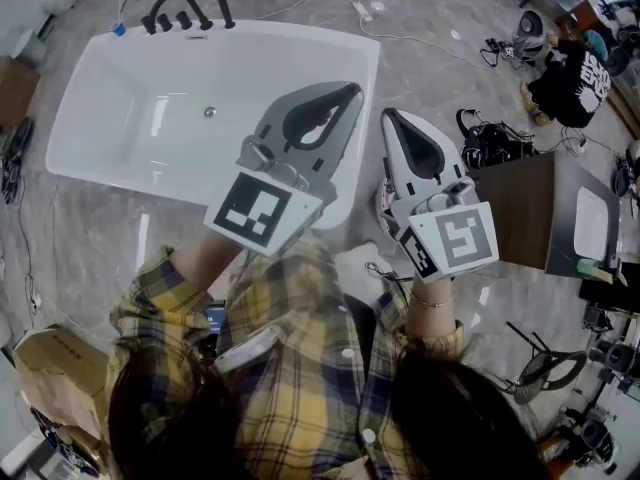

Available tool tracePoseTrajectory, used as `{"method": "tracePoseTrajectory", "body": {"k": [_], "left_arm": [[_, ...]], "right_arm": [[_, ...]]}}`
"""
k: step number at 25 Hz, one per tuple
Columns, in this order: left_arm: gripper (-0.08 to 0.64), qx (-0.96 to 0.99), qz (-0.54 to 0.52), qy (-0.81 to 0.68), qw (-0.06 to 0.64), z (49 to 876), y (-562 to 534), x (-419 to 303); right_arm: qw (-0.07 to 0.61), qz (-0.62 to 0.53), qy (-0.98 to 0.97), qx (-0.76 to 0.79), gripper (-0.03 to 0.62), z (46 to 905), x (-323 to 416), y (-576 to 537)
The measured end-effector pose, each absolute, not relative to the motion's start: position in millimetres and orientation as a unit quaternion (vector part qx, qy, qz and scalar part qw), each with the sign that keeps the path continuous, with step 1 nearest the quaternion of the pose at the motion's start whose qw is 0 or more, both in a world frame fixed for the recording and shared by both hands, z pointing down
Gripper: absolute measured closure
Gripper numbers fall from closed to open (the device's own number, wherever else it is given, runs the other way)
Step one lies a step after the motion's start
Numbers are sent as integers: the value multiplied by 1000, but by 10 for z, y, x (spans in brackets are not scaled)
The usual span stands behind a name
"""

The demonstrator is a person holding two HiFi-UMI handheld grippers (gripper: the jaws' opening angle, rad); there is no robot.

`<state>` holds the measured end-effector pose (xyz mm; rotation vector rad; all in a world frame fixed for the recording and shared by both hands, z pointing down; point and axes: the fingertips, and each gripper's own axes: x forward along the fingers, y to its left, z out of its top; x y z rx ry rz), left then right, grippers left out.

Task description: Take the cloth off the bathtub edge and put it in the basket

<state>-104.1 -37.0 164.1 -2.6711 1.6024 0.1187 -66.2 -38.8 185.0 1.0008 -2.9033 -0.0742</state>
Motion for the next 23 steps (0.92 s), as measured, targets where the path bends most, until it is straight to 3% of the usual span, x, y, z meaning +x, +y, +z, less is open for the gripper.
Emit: {"method": "tracePoseTrajectory", "body": {"k": [11, 23], "left_arm": [[543, -871, 25, 489, 39, 1622, -312, -1154], [543, -889, 18, 455, 47, 1633, -325, -807]], "right_arm": [[36, -37, -944, 327, 577, 1849, -809, -319], [30, -38, -935, 351, 577, 1757, -534, -323]]}}
